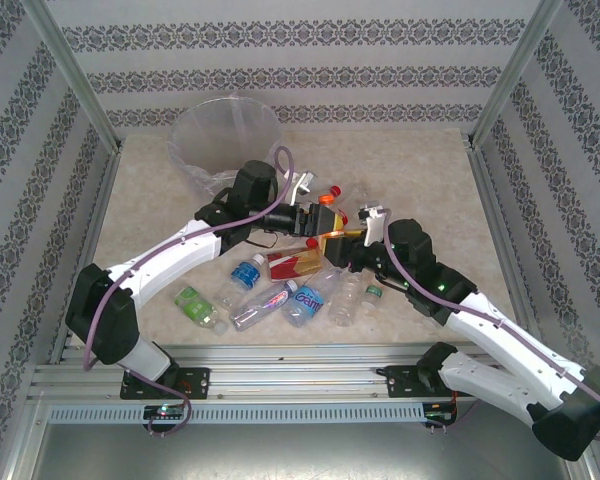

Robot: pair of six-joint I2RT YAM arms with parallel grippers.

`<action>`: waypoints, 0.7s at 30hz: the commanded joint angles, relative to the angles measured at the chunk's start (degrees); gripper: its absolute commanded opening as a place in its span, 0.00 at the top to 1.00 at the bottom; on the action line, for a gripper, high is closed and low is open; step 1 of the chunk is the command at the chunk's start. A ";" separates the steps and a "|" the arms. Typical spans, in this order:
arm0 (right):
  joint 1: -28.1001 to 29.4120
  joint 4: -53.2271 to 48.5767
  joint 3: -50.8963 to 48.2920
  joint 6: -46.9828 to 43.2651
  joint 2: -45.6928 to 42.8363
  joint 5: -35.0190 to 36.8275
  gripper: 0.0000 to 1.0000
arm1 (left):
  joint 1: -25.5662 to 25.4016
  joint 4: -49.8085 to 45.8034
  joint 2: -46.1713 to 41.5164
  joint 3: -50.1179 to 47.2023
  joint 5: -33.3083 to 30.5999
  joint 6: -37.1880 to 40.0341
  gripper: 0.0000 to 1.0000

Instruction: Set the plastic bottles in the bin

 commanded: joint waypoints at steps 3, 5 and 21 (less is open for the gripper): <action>0.76 2.28 1.67 -1.09 0.50 0.24 0.49 | -0.40 3.01 -0.08 0.09 1.39 0.37 0.30; 0.76 2.32 1.49 -1.00 0.50 0.24 0.49 | -0.48 3.08 -0.18 0.11 1.31 0.64 0.33; 0.70 -5.44 1.40 -2.76 -3.80 -2.77 0.23 | -0.09 -1.77 -2.31 1.08 -2.32 5.33 0.44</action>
